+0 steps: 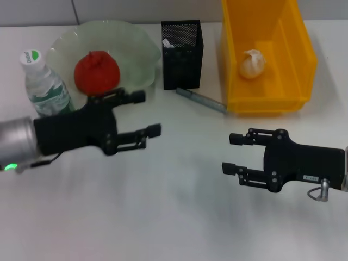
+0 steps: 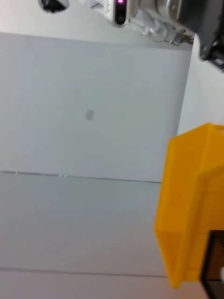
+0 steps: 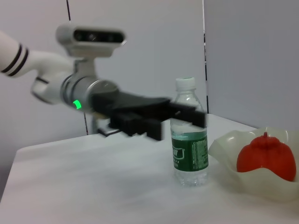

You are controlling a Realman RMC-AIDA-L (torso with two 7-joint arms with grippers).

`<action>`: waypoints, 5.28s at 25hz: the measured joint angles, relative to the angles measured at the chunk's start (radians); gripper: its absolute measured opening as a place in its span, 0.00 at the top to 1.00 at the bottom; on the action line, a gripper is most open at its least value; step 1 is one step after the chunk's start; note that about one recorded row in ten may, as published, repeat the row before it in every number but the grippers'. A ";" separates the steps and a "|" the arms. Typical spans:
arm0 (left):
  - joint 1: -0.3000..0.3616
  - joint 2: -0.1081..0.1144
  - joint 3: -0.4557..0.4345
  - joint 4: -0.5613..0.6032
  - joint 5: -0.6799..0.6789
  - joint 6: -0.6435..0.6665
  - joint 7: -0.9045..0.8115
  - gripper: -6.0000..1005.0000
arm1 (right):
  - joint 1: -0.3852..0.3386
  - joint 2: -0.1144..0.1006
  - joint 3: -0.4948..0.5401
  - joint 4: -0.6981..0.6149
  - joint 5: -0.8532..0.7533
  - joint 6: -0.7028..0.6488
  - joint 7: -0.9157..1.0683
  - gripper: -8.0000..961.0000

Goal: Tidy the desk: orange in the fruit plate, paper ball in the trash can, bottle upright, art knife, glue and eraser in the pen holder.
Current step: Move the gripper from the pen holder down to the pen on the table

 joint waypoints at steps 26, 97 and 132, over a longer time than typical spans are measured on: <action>-0.196 -0.012 0.565 0.333 -0.003 -0.379 -0.243 0.20 | -0.004 0.000 0.018 0.047 0.001 0.009 -0.024 0.34; -0.062 -0.013 1.197 0.593 0.042 -1.012 -0.268 0.20 | 0.014 0.004 0.042 0.093 0.003 0.011 -0.024 0.34; -0.096 -0.014 1.476 0.397 -0.726 -1.404 0.401 0.20 | 0.022 0.004 0.053 0.093 0.003 0.002 -0.024 0.34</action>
